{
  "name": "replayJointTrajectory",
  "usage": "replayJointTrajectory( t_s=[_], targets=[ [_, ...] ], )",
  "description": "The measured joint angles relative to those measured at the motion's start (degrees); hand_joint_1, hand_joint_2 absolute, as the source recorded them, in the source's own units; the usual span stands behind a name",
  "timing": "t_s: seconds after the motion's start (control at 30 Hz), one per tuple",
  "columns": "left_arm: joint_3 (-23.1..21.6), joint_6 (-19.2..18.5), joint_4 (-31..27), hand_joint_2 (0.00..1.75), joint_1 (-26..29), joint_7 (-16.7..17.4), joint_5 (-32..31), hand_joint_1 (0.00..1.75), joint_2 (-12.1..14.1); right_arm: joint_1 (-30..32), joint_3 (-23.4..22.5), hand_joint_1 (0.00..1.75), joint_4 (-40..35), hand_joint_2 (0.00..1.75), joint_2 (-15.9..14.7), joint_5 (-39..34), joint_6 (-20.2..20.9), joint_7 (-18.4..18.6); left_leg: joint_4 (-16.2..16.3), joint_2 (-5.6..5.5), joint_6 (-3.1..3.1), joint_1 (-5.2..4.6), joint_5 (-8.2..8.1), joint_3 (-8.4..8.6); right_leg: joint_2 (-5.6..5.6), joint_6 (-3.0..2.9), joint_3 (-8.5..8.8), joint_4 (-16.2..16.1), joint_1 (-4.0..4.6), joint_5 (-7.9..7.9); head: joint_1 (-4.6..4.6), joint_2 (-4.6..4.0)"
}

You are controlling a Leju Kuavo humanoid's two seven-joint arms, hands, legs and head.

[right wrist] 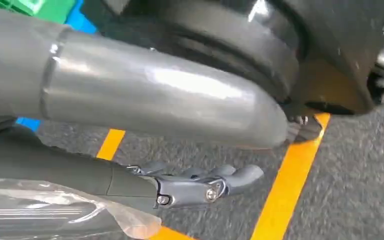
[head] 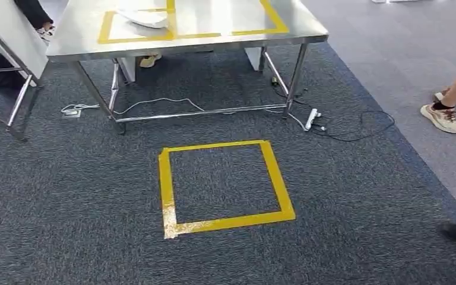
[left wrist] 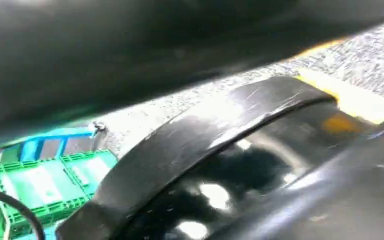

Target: Take the parts from the cabinet and place them on the table.

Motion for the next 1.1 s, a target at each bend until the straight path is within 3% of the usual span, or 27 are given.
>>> replayJointTrajectory(
  t_s=[0.1,0.17,0.27,0.3,0.33,0.37,0.4,0.43,0.47,0.5,0.6,0.63,0.67,0.7,0.77,0.8,0.83,0.87,0.9,0.93,0.97,1.0,1.1],
  targets=[
    [0.0,-0.15,0.0,0.0,-0.17,0.41,-0.04,0.0,0.04,-0.07,0.0,0.0,0.0,0.0,0.02,0.2,0.0,-0.02,-0.6,-0.09,1.38,0.07,0.53,-0.45,-0.21,1.15,-0.01,-0.3,-0.07,0.45,-0.13,0.0],
    [0.0,-0.33,0.0,0.0,-0.3,0.44,-0.07,0.0,0.0,-0.04,0.0,0.0,0.0,0.0,0.0,0.35,-0.02,-0.02,-1.58,-0.24,2.1,0.56,1.41,-0.13,0.17,1.56,-1.33,1.78,-0.15,-1.87,0.24,0.0],
    [0.0,-0.5,0.0,0.0,-0.17,0.46,-0.07,0.0,-0.02,0.01,0.02,0.0,0.0,0.0,0.0,0.39,-0.02,0.02,-1.5,-0.78,2.38,0.5,1.98,-1.06,0.31,1.97,-7.37,15.67,-0.41,-8.84,0.55,0.0],
    [0.0,-0.5,0.0,0.0,-0.13,0.48,-0.07,0.0,0.02,0.06,0.02,0.0,0.0,0.0,0.0,0.39,-0.04,0.02,-1.46,-1.14,2.27,0.5,2.13,-1.29,0.31,2.1,-8.41,18.02,-0.43,-9.22,0.61,0.0],
    [0.0,-0.5,0.0,0.0,-0.13,0.5,-0.07,0.0,0.02,0.13,0.02,0.0,0.0,0.0,0.0,0.41,-0.04,0.04,-1.44,-1.54,2.13,0.51,2.26,-1.38,0.31,2.15,-7.84,17.26,-0.5,-8.15,0.57,0.0],
    [0.0,-0.5,0.02,0.0,-0.14,0.5,-0.07,0.0,0.02,0.16,0.02,0.0,0.0,0.0,0.0,0.41,-0.04,0.04,-1.39,-2.04,1.96,0.55,2.36,-1.42,0.35,2.13,-5.99,14.1,-0.58,-6.07,0.59,0.0],
    [0.0,-0.5,0.0,0.0,-0.17,0.48,-0.07,0.0,-0.02,0.16,0.02,0.0,0.0,0.0,0.0,0.41,-0.07,0.04,-1.27,-2.63,1.81,0.62,2.45,-1.44,0.75,2.12,-3.02,8.68,-0.7,-3.42,0.55,0.0],
    [0.0,-0.52,0.0,0.0,-0.25,0.48,-0.06,0.0,-0.04,0.14,0.02,0.0,0.0,0.0,0.0,0.41,-0.09,0.04,-1.06,-3.2,1.58,0.66,2.48,-1.49,2.17,2.11,0.21,2.9,-0.93,-1.13,0.61,0.0],
    [0.0,-0.52,0.02,0.0,-0.33,0.5,-0.07,0.0,-0.02,0.1,0.02,0.0,0.0,0.0,0.0,0.41,-0.09,0.04,-0.88,-3.68,1.24,0.46,2.52,-1.7,5.16,2.07,1.84,-0.23,-1.2,-1.86,0.68,0.0],
    [0.0,-0.59,0.0,0.0,-0.53,0.5,-0.07,0.0,-0.02,0.12,0.04,0.0,0.0,0.0,0.0,0.41,-0.09,0.02,-0.33,-4.37,0.91,0.25,2.52,-2.12,5.13,1.79,1.97,-1.01,-1.28,-1.83,0.57,0.0],
    [0.02,-0.92,0.02,0.0,-0.28,0.79,-0.04,0.0,0.04,0.29,0.02,0.0,0.0,0.0,0.0,0.41,-0.09,0.07,-0.64,-6.0,-0.22,0.57,3.26,-2.65,3.27,0.85,2.32,-0.56,-0.86,-1.74,0.37,0.0],
    [0.02,-0.98,0.07,0.0,-0.23,0.81,-0.04,0.0,0.07,0.26,0.02,0.0,0.0,0.0,0.02,0.41,-0.07,0.07,-0.16,-5.62,-0.46,0.61,2.98,-2.82,2.45,0.22,2.3,-0.86,-1.3,-1.32,0.39,0.0],
    [0.02,-1.01,0.07,0.0,-0.23,0.81,-0.04,0.0,0.04,0.23,0.02,0.0,0.0,0.0,-0.02,0.39,-0.09,0.07,1.48,-3.09,-0.83,0.4,1.32,-3.47,1.78,-0.1,2.3,-0.85,-1.22,-1.18,0.06,0.0],
    [0.02,-1.07,0.07,0.0,-0.24,0.83,-0.04,0.0,0.07,0.23,0.0,0.0,0.02,0.0,-0.02,0.26,-0.2,0.09,5.16,-1.75,-1.09,0.52,-1.29,-5.01,1.0,-0.38,2.19,-0.84,-1.08,-1.11,-0.52,0.0],
    [0.02,-1.14,0.07,0.0,-0.31,0.83,-0.04,0.0,0.07,0.47,0.02,0.0,0.02,0.0,-0.02,0.31,-0.2,0.09,14.83,-0.98,-1.36,0.64,-5.96,-9.05,-0.66,-0.47,1.92,-0.79,-0.89,-1.1,-0.57,0.0],
    [0.02,-1.14,0.07,0.0,-0.27,0.83,-0.05,0.0,0.04,0.55,0.02,0.0,0.02,0.0,-0.02,0.31,-0.18,0.09,17.84,-0.96,-1.41,0.66,-6.89,-10.2,-1.47,-0.48,1.85,-0.78,-0.83,-1.11,-0.59,0.0],
    [0.02,-1.16,0.07,0.0,-0.19,0.83,-0.04,0.0,0.07,0.55,0.02,0.0,0.02,0.0,-0.02,0.31,-0.17,0.09,18.06,-0.92,-1.4,0.67,-6.39,-10.09,-2.2,-0.48,1.84,-0.78,-0.8,-1.11,-0.59,0.0],
    [0.02,-1.16,0.07,0.0,-0.14,0.83,-0.04,0.0,0.09,0.47,0.02,0.0,0.02,0.0,-0.02,0.31,-0.17,0.09,15.55,-0.81,-1.25,0.66,-4.47,-8.57,-2.94,-0.5,1.89,-0.78,-0.77,-1.16,-0.59,0.0],
    [0.02,-1.16,0.07,0.0,-0.13,0.83,-0.04,0.0,0.13,0.37,0.02,0.0,0.02,0.0,-0.02,0.33,-0.17,0.09,10.62,-0.47,-0.98,0.63,-1.88,-6.0,-3.54,-0.45,2.02,-0.78,-0.72,-1.21,-0.59,0.0],
    [0.02,-1.16,0.07,0.0,-0.13,0.83,-0.06,0.0,0.15,0.26,0.02,0.0,0.02,0.0,0.0,0.31,-0.17,0.09,4.66,0.56,-0.6,0.54,0.69,-2.87,-4.12,-0.4,2.24,-0.78,-0.69,-1.35,-0.59,0.0],
    [0.02,-1.16,0.07,0.0,-0.15,0.83,-0.07,0.0,0.17,0.19,0.02,0.0,0.02,0.0,0.02,0.33,-0.17,0.09,0.47,3.4,-0.13,0.18,1.3,-0.85,-4.52,-0.25,2.38,-0.79,-0.59,-1.5,-0.57,0.0],
    [0.02,-1.18,0.07,0.0,-0.31,0.83,-0.07,0.0,0.15,0.16,0.0,0.0,0.02,0.0,0.02,0.26,-0.2,0.07,-0.6,4.92,0.18,-0.51,0.67,-0.4,-4.99,0.19,2.32,-0.54,-0.12,-1.77,-0.65,0.0],
    [0.02,-1.2,0.09,0.0,-0.09,0.83,-0.07,0.0,0.17,0.1,0.02,0.0,0.02,0.0,0.02,0.31,-0.17,0.11,-0.26,2.93,0.7,-0.53,0.73,-1.3,-6.9,0.86,2.46,-0.71,-0.1,-1.75,-0.52,0.0]
  ],
)
